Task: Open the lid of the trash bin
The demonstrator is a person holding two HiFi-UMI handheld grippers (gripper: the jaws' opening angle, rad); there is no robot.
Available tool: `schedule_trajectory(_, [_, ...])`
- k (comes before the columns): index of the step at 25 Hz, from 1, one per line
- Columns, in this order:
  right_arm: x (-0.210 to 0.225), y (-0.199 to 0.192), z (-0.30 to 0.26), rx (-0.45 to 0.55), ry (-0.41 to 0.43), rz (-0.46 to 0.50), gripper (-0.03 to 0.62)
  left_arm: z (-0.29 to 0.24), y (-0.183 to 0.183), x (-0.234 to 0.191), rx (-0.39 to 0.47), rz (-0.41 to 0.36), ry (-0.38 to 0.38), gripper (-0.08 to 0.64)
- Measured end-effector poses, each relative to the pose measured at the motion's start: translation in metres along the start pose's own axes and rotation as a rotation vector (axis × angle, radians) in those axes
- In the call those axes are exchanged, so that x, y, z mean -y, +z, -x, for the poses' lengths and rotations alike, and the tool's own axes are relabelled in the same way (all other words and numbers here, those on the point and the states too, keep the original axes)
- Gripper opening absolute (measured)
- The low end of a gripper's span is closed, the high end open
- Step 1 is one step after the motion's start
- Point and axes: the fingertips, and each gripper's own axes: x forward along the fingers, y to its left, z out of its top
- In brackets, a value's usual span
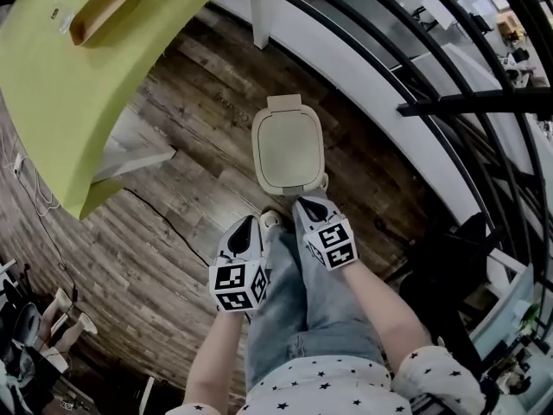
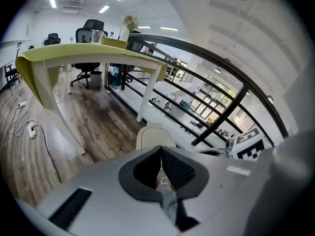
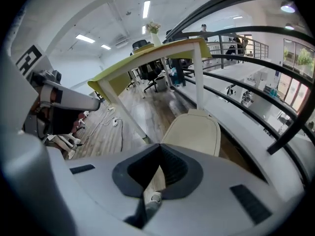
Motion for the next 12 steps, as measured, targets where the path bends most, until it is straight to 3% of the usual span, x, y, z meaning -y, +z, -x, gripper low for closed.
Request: schedule_trajectory(12, [0.023, -0.074, -0.065, -0.125, -0.022, 0.0, -0.006, -0.031, -0.051, -0.029, -0.047, 0.068, 0.042, 0.015])
